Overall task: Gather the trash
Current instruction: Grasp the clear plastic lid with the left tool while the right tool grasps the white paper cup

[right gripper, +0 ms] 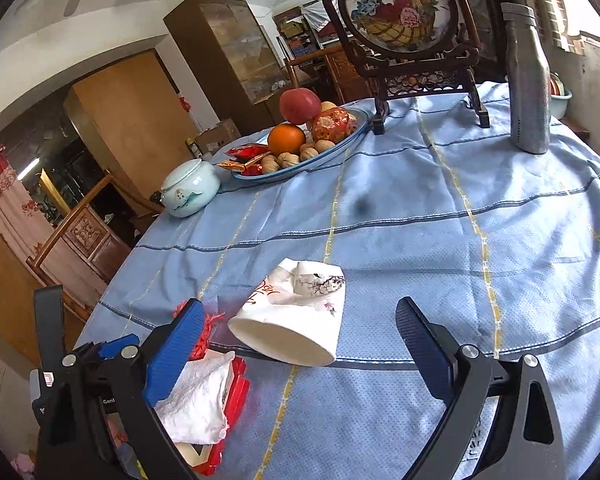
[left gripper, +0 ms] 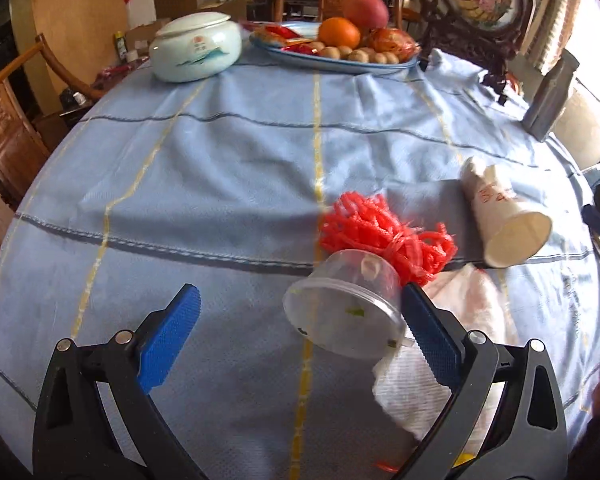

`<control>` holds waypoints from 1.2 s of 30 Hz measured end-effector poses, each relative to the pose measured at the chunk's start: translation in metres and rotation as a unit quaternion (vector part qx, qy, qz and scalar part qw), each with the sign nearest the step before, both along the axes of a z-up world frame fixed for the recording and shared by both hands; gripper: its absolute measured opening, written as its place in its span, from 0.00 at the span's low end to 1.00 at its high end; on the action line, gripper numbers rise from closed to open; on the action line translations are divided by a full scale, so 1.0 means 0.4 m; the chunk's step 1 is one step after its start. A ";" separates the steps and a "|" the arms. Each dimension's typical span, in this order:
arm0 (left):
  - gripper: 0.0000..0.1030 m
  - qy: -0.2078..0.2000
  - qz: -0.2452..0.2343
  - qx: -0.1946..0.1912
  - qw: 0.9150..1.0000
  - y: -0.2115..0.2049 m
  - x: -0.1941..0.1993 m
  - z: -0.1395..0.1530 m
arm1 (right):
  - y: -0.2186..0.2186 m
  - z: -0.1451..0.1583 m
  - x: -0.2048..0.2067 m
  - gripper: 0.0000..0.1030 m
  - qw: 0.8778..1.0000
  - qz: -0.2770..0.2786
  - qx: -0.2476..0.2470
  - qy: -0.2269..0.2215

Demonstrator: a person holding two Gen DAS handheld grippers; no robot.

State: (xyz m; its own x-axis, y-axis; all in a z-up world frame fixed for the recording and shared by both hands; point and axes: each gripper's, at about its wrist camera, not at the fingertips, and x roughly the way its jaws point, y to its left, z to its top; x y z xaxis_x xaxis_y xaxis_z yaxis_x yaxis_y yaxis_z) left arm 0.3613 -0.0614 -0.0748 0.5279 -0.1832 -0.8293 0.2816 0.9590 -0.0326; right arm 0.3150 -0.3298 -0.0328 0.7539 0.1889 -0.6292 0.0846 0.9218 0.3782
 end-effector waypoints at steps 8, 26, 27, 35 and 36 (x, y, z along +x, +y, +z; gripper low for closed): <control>0.93 -0.016 0.112 -0.049 0.992 0.160 0.028 0.029 | 0.009 -0.021 0.014 0.92 1.000 0.002 -0.009 0.018; 0.56 -0.028 0.047 -0.006 0.998 0.077 0.004 0.021 | 0.026 -0.074 0.068 0.92 0.999 0.011 0.005 0.038; 0.56 -0.028 0.047 -0.009 0.998 0.077 0.006 0.023 | 0.031 -0.082 0.072 0.92 0.999 0.014 0.002 0.044; 0.56 -0.022 0.041 -0.013 0.999 0.071 0.007 0.024 | 0.065 -0.093 0.095 0.95 0.998 0.037 0.015 0.044; 0.56 -0.022 0.041 -0.012 0.999 0.071 0.007 0.023 | 0.070 -0.095 0.100 0.95 0.998 0.037 0.008 0.045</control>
State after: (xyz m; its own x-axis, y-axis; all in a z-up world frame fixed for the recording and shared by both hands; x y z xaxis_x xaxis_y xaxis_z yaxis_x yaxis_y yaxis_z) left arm 0.3642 -0.0331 -0.0654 0.5773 -0.1581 -0.8011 0.2039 0.9779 -0.0460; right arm 0.3551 -0.3018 -0.0706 0.6778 0.2524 -0.6906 0.0519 0.9205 0.3874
